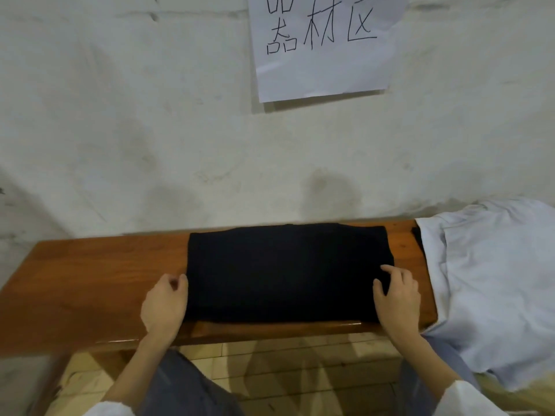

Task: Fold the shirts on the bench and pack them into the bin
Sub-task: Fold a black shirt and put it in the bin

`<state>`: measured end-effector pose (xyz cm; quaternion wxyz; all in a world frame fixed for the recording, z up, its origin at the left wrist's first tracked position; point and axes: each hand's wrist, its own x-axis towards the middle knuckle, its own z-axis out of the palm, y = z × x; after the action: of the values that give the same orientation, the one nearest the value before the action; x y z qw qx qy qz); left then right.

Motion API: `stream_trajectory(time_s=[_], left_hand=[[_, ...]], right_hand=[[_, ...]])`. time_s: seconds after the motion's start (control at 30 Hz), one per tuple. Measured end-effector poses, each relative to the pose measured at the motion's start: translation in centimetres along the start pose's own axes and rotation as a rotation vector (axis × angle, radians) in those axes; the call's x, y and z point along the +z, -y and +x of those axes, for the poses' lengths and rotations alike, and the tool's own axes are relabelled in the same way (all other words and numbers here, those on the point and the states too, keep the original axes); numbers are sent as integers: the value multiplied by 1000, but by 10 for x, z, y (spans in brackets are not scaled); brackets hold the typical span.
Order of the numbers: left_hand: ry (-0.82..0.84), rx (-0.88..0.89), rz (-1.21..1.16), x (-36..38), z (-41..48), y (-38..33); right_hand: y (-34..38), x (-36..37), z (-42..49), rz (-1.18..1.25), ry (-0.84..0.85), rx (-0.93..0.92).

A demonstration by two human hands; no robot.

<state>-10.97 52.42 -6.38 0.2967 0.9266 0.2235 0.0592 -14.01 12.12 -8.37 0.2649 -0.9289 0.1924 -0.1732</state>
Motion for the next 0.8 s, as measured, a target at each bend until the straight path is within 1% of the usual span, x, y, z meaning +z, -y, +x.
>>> stream_trajectory(time_s=[0.07,0.13,0.27,0.3,0.37,0.47,0.53,0.63,0.7,0.8], left_hand=[[43,17,-47,-5,-10,6],[87,9,-112,-9,-16,8],[123,-124,-310,-20,-28,2],[115,-122,-348,-22,-31,0],[45,-57,-384,-26,-37,-7],[-87,62,-499,-33,-42,-20],[-105,128,-547,-38,-39,-30],[-67,176,-506,-40,-31,-39],[-21,117,-431,-37,-25,-36],[135,-91,-353,-28,-24,-22]], right_hand=[[-8,-8,-6,-18,-30,55],[-13,-15,-8,-40,-17,149],[-18,-24,-9,-68,58,264],[-18,-25,-8,-58,84,279],[-16,-26,-7,-17,103,302],[-12,-29,-6,59,45,303],[-12,-31,-6,70,83,316],[-17,-31,-5,32,213,341],[-18,-29,-5,35,201,343],[-13,-29,-11,123,97,342]])
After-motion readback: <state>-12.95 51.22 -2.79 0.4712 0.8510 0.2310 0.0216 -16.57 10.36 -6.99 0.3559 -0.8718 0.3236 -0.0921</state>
